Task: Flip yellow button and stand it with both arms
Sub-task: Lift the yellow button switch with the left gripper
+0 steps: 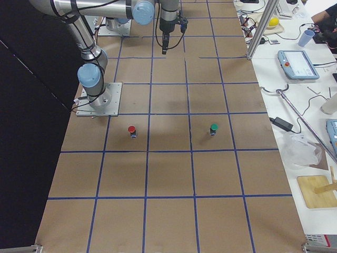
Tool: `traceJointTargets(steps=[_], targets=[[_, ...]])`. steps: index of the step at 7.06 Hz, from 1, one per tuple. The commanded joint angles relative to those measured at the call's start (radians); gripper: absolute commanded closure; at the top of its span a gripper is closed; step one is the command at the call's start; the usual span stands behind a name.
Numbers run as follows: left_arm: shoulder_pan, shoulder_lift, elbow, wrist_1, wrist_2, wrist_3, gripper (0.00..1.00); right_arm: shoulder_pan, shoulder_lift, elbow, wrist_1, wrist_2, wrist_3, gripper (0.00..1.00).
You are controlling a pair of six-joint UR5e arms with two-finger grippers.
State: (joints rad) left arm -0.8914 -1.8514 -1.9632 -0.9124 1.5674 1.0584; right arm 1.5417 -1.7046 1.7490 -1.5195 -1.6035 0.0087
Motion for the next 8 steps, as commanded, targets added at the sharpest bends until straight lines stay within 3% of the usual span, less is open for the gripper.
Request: traceJointTargets(steps=[1, 5, 6, 7, 8], targets=[[0.002, -0.006, -0.017, 0.058, 0.003, 0.029, 0.04, 0.003, -0.003, -0.020, -0.042, 0.002, 0.007, 0.00], [-0.003, -0.008, -0.031, 0.053, 0.005, 0.028, 0.05, 0.012, 0.002, -0.010, -0.028, 0.056, 0.000, 0.00], [-0.003, -0.008, -0.031, 0.053, 0.003, 0.031, 0.16, 0.012, 0.005, -0.011, -0.031, 0.071, 0.005, 0.00], [-0.003, -0.006, -0.031, 0.053, 0.005, 0.029, 0.35, 0.012, 0.011, -0.005, -0.036, 0.074, 0.008, 0.00], [-0.006, 0.010, -0.031, 0.050, 0.010, 0.031, 0.64, 0.011, 0.019, -0.002, -0.036, 0.073, 0.011, 0.00]])
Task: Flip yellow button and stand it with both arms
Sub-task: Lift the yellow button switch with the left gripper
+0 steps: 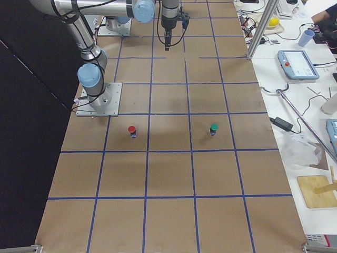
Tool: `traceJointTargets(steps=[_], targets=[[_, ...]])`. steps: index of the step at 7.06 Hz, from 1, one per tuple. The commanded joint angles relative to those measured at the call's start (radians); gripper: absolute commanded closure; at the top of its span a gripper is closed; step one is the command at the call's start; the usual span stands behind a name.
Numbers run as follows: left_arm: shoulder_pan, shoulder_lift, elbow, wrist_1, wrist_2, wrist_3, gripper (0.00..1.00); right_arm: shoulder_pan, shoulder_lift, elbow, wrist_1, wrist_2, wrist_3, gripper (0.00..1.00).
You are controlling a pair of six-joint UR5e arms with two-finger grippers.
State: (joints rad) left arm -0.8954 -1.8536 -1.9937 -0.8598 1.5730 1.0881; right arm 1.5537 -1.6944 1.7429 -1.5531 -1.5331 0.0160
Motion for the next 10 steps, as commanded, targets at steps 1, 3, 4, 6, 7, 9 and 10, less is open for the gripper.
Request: traceJointTargets(steps=[1, 3, 4, 6, 7, 9, 10], targets=[[-0.002, 0.014, 0.003, -0.002, 0.004, 0.025, 0.82, -0.004, 0.007, 0.006, -0.002, 0.001, 0.005, 0.00], [-0.006, 0.017, 0.015, -0.011, 0.004, 0.030, 0.86, -0.004, 0.007, 0.006, -0.002, 0.001, 0.006, 0.00], [-0.028, 0.049, 0.030, -0.036, 0.004, 0.030, 0.86, -0.004, 0.009, 0.007, -0.002, -0.001, 0.007, 0.00], [-0.104, 0.181, 0.070, -0.308, -0.063, 0.006, 0.87, -0.010, 0.009, 0.003, -0.005, 0.004, 0.010, 0.00], [-0.138, 0.210, 0.070, -0.380, -0.115, -0.052, 0.87, -0.011, 0.021, -0.009, -0.007, 0.007, 0.142, 0.00], [-0.236, 0.257, 0.081, -0.555, -0.296, -0.199, 0.88, -0.015, 0.065, -0.057, -0.024, 0.213, 0.400, 0.00], [-0.319, 0.267, 0.102, -0.600, -0.411, -0.311, 0.88, -0.023, 0.102, -0.103, -0.021, 0.326, 0.565, 0.00]])
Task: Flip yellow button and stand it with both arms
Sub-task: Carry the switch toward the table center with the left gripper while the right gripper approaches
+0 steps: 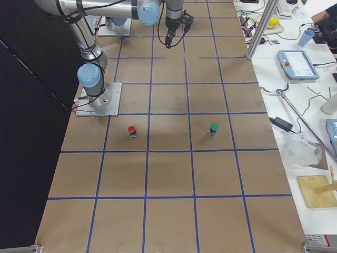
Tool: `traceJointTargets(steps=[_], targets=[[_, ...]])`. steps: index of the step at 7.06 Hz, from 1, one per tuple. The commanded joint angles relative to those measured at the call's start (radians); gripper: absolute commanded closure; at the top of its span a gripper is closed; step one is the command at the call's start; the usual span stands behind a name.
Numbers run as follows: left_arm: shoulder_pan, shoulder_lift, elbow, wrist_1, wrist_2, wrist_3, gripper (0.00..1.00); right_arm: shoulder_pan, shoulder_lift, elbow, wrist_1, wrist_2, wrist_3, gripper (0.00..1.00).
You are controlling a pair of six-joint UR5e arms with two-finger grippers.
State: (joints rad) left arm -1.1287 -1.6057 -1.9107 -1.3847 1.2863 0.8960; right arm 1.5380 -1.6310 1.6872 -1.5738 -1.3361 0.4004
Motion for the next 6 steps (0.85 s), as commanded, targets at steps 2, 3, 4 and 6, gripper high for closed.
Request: traceJointTargets(steps=[2, 3, 4, 6], targets=[[-0.219, 0.020, 0.030, -0.109, -0.418, -0.358, 0.88, -0.051, 0.079, -0.072, -0.012, 0.393, 0.412, 0.00], [-0.236, 0.020, 0.015, -0.125, -0.587, -0.397, 0.88, -0.077, 0.079, -0.067, -0.009, 0.469, 0.437, 0.00], [-0.241, 0.015, 0.012, -0.170, -0.719, -0.429, 0.89, -0.082, 0.079, -0.067, -0.003, 0.501, 0.478, 0.00], [-0.246, 0.004, -0.040, -0.215, -0.977, -0.482, 0.91, -0.084, 0.080, -0.034, 0.008, 0.563, 0.515, 0.00]])
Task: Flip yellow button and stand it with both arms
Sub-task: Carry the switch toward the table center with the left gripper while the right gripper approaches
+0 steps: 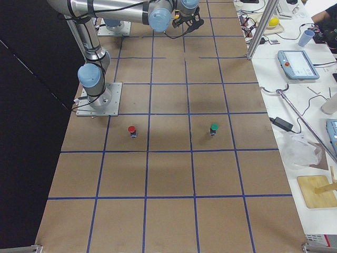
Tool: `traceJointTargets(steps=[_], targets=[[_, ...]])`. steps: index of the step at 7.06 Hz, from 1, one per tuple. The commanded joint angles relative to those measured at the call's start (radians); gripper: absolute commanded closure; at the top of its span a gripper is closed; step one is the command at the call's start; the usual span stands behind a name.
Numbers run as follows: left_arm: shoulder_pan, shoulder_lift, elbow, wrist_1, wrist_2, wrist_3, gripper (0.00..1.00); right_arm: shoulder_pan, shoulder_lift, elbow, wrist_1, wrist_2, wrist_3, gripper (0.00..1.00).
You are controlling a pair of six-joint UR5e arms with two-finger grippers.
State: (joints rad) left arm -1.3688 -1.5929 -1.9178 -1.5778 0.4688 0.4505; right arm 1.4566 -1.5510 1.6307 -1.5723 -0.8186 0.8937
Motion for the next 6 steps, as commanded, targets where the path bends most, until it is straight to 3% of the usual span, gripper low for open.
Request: traceJointTargets(steps=[1, 3, 6], targets=[[-0.024, 0.001, -0.062, -0.021, -0.238, -0.064, 0.91, -0.001, -0.010, 0.043, 0.008, 0.071, 0.024, 0.00], [-0.067, 0.005, -0.063, -0.001, -0.338, -0.221, 0.93, 0.010, -0.021, 0.046, 0.011, 0.078, 0.040, 0.00], [-0.075, 0.002, -0.064, 0.120, -0.340, -0.288, 0.94, 0.022, -0.018, 0.046, 0.011, 0.189, 0.042, 0.00]])
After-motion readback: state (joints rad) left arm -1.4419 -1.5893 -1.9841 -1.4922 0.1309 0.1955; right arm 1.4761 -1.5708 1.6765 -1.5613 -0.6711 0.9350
